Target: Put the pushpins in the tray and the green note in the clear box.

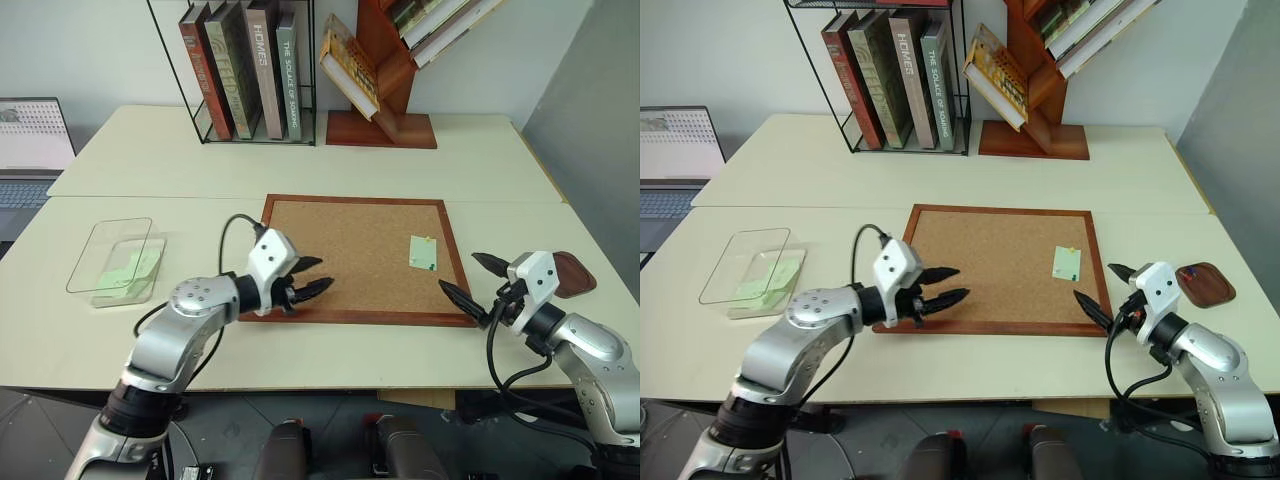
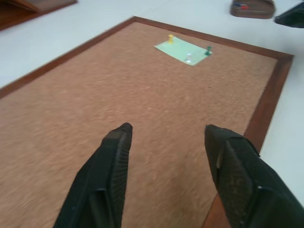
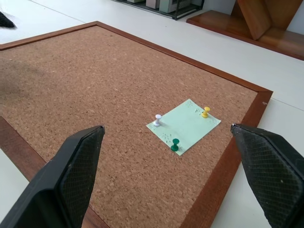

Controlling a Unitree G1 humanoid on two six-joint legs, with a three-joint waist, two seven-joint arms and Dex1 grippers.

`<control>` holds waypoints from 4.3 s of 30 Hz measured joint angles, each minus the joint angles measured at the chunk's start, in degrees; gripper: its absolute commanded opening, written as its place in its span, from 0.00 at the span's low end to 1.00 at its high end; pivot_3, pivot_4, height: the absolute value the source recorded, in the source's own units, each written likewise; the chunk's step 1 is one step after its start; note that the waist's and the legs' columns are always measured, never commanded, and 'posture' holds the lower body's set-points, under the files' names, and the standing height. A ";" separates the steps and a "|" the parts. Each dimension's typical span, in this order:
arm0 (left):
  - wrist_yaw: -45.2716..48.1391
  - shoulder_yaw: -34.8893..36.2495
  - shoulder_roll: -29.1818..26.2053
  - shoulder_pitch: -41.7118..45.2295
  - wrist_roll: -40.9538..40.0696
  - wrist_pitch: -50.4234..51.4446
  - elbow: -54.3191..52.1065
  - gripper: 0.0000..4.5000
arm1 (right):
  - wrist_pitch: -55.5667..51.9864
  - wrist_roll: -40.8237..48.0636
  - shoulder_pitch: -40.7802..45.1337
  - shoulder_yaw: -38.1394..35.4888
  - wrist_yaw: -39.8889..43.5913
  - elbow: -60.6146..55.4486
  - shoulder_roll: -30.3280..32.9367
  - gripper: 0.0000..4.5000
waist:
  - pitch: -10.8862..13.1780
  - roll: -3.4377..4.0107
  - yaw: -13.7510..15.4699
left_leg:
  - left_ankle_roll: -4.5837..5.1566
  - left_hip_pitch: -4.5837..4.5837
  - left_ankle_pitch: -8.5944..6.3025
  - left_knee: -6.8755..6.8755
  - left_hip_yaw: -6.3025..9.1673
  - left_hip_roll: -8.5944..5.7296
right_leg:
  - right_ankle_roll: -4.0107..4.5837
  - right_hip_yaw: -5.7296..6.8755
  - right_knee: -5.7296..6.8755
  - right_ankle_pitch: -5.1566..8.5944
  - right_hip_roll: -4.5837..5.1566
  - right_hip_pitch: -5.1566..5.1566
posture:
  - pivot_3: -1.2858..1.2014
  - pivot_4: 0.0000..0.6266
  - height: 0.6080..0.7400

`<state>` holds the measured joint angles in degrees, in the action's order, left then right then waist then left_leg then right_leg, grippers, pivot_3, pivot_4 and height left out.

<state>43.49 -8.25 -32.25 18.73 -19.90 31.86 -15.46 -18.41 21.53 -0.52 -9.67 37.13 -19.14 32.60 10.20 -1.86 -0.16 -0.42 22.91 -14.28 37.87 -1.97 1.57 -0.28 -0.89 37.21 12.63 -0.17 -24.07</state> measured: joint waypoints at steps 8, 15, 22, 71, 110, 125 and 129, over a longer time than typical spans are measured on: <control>1.65 -6.63 6.56 6.67 4.13 -3.49 10.02 0.08 | -0.41 -0.15 1.28 1.86 -0.80 -0.60 -0.28 1.00 | 0.00 0.01 -0.02 | 0.00 0.01 0.00 0.03 0.03 -0.01 | -0.09 -0.05 0.01 -0.06 -0.09 0.02 | 0.52 0.24 1.00; 2.05 -7.67 12.79 12.06 7.02 -8.67 22.03 0.00 | -1.75 -0.75 2.35 3.28 -2.24 -0.97 -1.02 1.00 | -0.01 0.01 -0.04 | 0.00 0.02 0.00 0.02 0.05 0.00 | -0.10 -0.04 0.01 -0.06 -0.14 0.01 | 0.52 0.24 1.00; 3.43 -8.87 16.15 13.93 10.45 -14.88 33.72 0.00 | -3.58 -2.31 7.63 5.11 -3.00 2.22 -1.48 1.00 | -0.02 -0.01 -0.05 | 0.00 0.02 0.00 0.04 0.06 0.01 | -0.12 -0.03 0.02 -0.07 -0.16 0.01 | 0.52 0.24 1.00; 6.59 -8.27 14.68 12.70 13.59 -17.39 32.78 0.00 | 10.08 -17.25 35.17 11.36 -3.95 49.57 -9.59 0.01 | -0.11 0.10 -1.49 | 0.04 -0.02 0.03 0.05 0.04 0.02 | -0.12 -0.21 0.23 -0.12 -0.24 -0.02 | 0.52 0.24 1.00; 7.04 -8.79 15.30 12.42 15.81 -19.64 33.86 0.00 | -11.44 -14.55 10.62 -9.83 -13.72 28.13 7.61 0.12 | -0.46 0.61 -1.43 | 0.07 -0.11 0.04 0.07 -0.01 -0.11 | -0.14 -0.18 0.24 -0.10 -0.23 0.06 | 0.52 0.24 1.00; 7.12 -8.84 15.49 12.40 15.97 -19.82 33.85 0.00 | -9.21 -15.59 13.71 -9.27 -15.06 32.18 7.47 0.79 | -0.49 0.64 -1.43 | 0.07 -0.07 0.04 0.05 0.01 -0.11 | -0.15 -0.18 0.14 -0.11 -0.24 0.06 | 0.52 0.24 1.00; 7.16 -8.83 15.29 12.39 15.97 -19.89 33.87 0.00 | -9.81 -10.61 13.51 -10.83 -10.42 25.85 7.58 0.85 | -0.51 0.67 -1.43 | 0.07 -0.07 0.04 0.04 0.05 -0.10 | -0.16 -0.16 0.14 -0.11 -0.24 0.07 | 0.52 0.24 1.00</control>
<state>50.65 -17.08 -16.96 31.12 -3.93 11.97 18.41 -28.22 10.92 12.99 -20.50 26.71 6.71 40.18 9.70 -1.19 -1.59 -0.35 22.83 -14.24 37.92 -1.92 1.47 -0.44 -1.06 37.35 12.51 -0.42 -24.00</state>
